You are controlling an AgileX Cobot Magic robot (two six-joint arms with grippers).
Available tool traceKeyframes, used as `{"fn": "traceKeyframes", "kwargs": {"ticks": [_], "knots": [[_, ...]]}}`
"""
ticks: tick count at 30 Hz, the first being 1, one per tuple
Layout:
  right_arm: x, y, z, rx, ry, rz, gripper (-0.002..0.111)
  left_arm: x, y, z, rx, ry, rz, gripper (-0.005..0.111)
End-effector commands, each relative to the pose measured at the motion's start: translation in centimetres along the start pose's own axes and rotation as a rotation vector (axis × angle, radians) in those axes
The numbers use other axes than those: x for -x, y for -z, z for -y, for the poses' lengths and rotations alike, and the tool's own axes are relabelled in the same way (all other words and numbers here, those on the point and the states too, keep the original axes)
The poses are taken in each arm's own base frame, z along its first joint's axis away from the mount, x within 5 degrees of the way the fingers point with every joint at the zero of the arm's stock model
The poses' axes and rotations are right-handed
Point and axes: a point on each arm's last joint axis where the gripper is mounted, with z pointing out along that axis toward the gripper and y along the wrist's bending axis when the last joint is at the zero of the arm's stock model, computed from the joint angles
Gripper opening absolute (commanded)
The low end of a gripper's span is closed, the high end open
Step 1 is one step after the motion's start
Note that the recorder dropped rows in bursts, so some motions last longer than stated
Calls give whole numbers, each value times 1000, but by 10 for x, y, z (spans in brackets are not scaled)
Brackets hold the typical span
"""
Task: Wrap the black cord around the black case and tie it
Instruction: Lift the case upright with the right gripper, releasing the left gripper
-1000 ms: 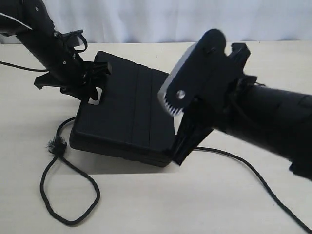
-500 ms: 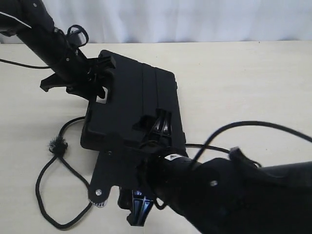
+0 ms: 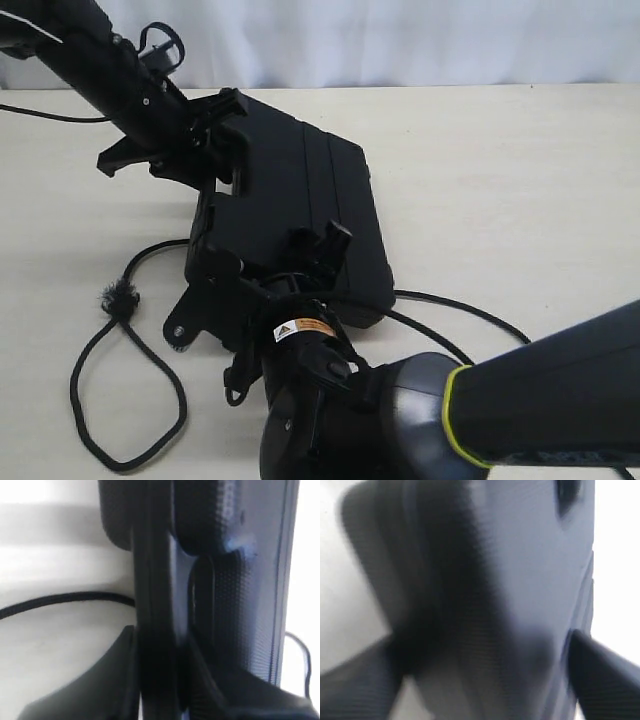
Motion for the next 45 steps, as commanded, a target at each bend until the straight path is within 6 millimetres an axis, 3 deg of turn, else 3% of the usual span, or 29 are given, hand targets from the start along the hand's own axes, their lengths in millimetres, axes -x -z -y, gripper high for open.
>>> {"fn": "traceKeyframes", "kwargs": {"ticks": [1,15,24,35,41,45], "knots": [[2,0,5,-35,-13,14,8,2,10,8,-20,-44,36,0],[2,2,9,-46,-46,-1,5,5,10,1,75,-178,64,1],[9,8,16,-45,-76,16,5,5,8,12,94,-324,97,37],[8,8,17,-46,-97,6,5,15,38,34,79,-389,87,42],[14,15,27,-52,-148,15,5,18,65,31,269,-564,6,42],[22,26,41,-59,-216,29,5,26,85,29,412,-666,48,42]]}}
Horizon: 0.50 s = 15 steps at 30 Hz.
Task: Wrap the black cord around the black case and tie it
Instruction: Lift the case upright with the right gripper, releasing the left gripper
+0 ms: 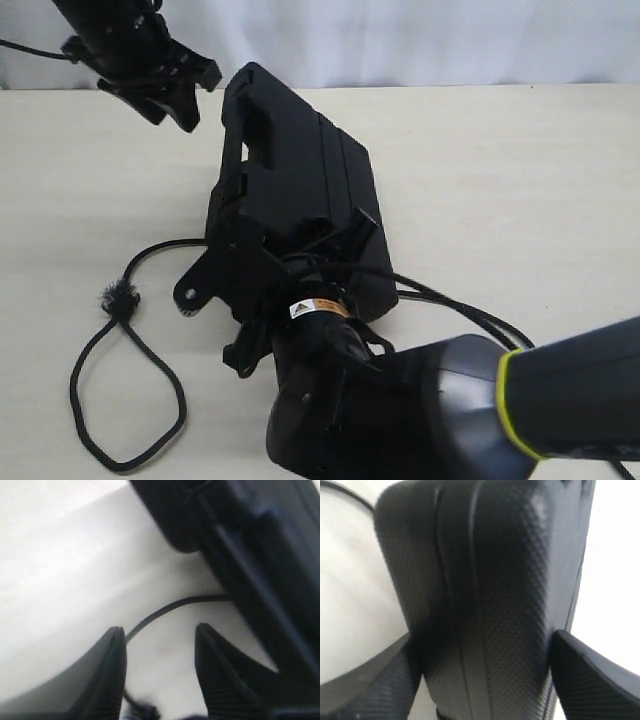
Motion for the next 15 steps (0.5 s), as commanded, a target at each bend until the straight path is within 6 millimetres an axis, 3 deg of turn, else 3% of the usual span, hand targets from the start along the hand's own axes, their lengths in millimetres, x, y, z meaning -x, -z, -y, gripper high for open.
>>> {"fn": "traceKeyframes", "kwargs": {"ticks": [1,7,12,15], "knots": [[16,15,22,-36,-90,41,5,2,24,-10,163,-109,12,42],[23,32,40,-6,-162,-7,5,0,36,-12,213,-143,24,42],[24,43,43,86,-154,-50,5,-6,25,-11,179,-170,-13,42],[13,49,35,83,-123,-63,5,-10,18,-11,173,-183,-43,42]]}}
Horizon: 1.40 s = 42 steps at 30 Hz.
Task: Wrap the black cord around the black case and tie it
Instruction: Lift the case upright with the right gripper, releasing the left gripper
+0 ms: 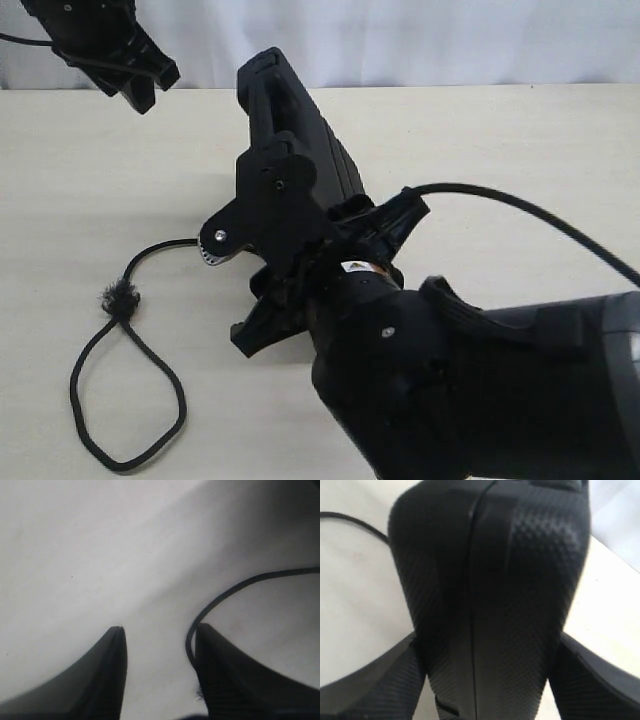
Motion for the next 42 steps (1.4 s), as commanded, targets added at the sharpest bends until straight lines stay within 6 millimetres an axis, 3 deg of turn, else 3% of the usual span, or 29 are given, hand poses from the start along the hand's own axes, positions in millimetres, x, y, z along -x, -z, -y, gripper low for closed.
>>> {"fn": "traceKeyframes", "kwargs": {"ticks": [1,8,18,25,31,42], "knots": [[-11,13,-8,15,66,9,4,-6,-6,4,-20,-34,-30,42],[-33,20,-21,66,-3,-17,4,-11,-14,7,-48,-73,-54,42],[-57,-12,-21,71,-91,-124,4,-10,-14,9,-63,-67,-49,42],[-62,-42,-8,91,-152,-145,4,-10,-14,9,-63,-67,-49,42],[-61,-63,18,65,-195,-132,4,-10,-14,9,-65,-66,-48,42],[-64,-71,27,85,-225,-165,4,-10,-14,9,-65,-66,-48,42]]}}
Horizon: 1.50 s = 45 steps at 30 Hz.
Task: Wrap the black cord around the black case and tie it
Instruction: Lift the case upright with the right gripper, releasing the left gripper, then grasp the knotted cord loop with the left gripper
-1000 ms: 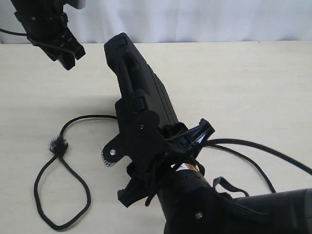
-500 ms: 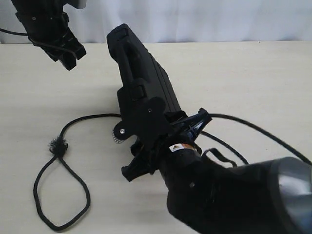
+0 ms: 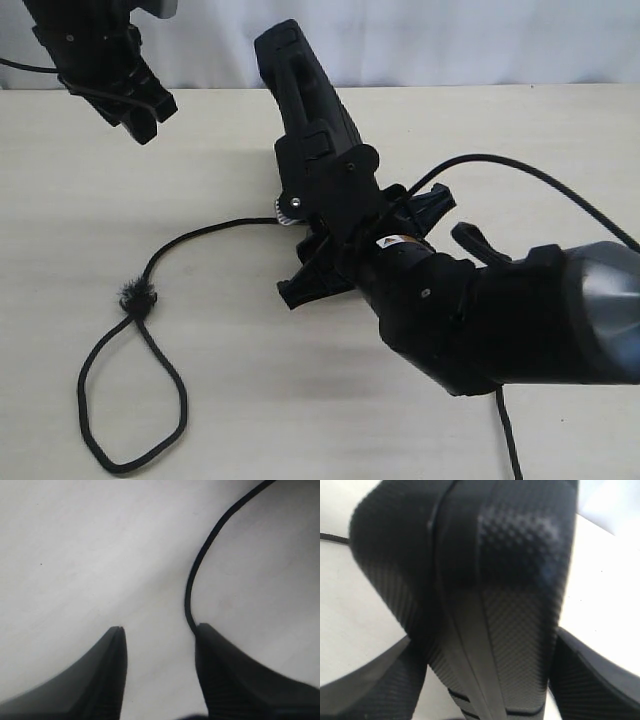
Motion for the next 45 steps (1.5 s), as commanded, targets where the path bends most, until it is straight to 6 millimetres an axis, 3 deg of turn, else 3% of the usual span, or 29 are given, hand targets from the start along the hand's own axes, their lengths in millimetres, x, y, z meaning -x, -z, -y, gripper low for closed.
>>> {"fn": "traceKeyframes", "kwargs": {"ticks": [1,14,18,22,26,29,32,36,42,45], "knots": [[-24,-8,-5,61,-114,-149,4,0,2,2,-6,1,11,42],[-24,-8,-5,60,-118,-151,4,0,2,1,2,-81,8,42],[-24,-8,-5,60,-118,-151,4,-1,12,2,36,-100,19,42],[-24,-8,-5,60,-118,-151,4,-3,38,14,129,-194,46,42],[-24,-8,-5,55,-118,-149,4,-6,65,38,155,-304,104,42],[-24,-8,-5,55,-118,-149,4,-15,69,62,139,-426,95,42],[-24,-8,-5,55,-118,-149,4,-33,60,79,133,-551,31,42],[-23,-8,-5,57,-112,-146,4,-63,33,93,80,-758,-96,42],[-23,-8,-5,62,-74,-137,4,-108,-16,98,-66,-1138,-316,42],[-23,-8,-5,62,-74,-137,4,-118,-36,97,-50,-1293,-312,42]]}}
